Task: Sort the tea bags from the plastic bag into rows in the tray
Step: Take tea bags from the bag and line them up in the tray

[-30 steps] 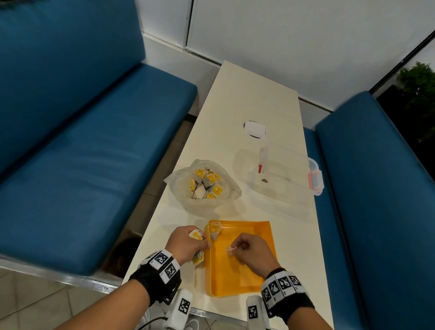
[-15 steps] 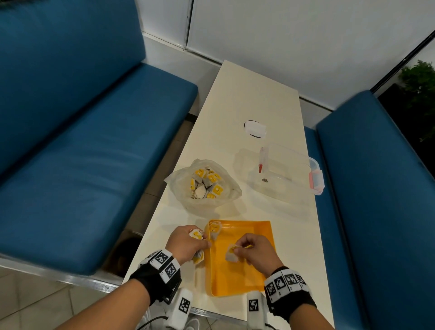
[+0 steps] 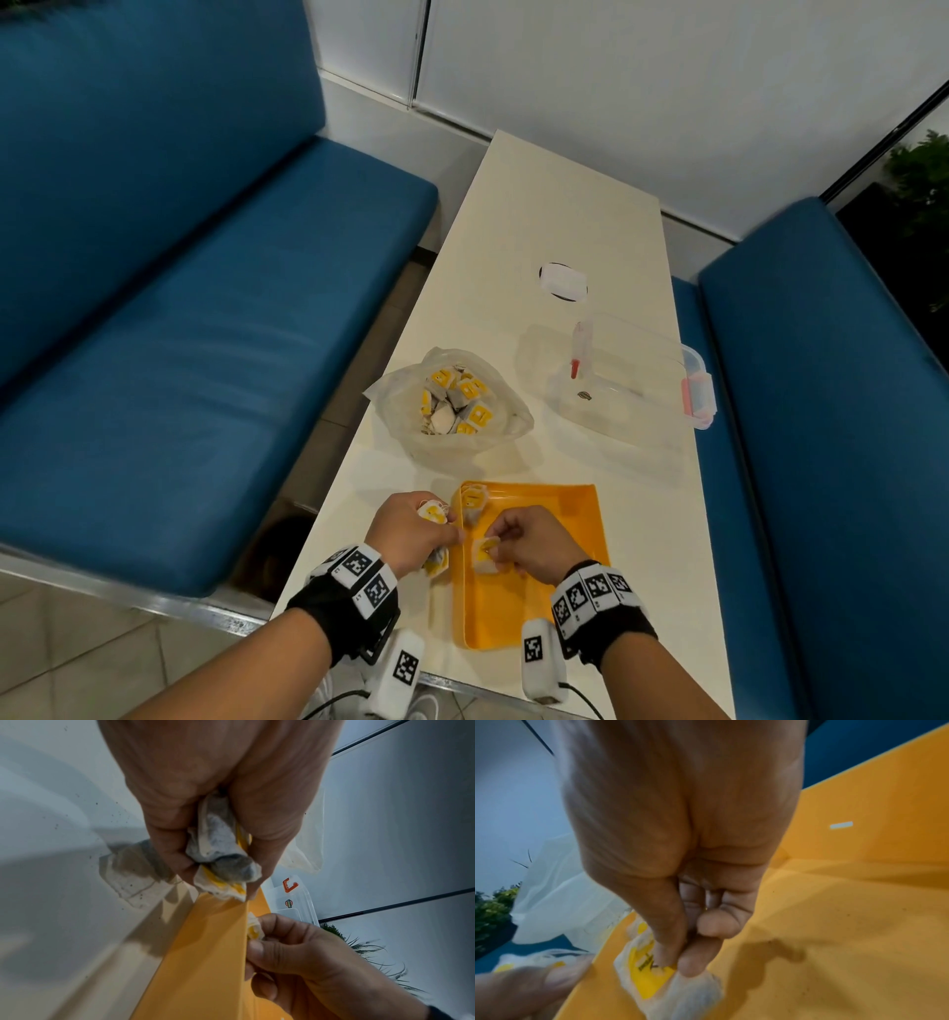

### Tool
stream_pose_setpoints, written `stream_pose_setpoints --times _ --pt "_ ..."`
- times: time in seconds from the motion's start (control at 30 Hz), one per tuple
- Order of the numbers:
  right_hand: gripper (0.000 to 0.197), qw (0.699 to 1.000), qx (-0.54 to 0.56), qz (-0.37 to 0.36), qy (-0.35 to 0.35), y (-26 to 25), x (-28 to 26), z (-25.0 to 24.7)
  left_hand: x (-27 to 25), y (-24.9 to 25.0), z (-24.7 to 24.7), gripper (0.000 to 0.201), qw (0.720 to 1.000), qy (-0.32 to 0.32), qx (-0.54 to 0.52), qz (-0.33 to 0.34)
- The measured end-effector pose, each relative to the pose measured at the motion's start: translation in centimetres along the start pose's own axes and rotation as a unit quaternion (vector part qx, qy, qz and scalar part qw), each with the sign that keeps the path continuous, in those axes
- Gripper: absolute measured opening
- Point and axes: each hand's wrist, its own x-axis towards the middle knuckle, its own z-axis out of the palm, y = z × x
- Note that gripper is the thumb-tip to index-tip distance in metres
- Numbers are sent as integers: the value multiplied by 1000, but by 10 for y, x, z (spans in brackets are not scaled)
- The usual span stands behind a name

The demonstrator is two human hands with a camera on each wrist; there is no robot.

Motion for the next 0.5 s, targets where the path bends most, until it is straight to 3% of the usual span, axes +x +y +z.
stream_pose_setpoints --times 0.13,0.5 --pt "18 999 36 16 14 -7 7 6 -1 0 0 19 1000 1 1 7" --pt "29 975 129 79 165 -11 30 28 1 -2 1 23 1000 -4 -15 0"
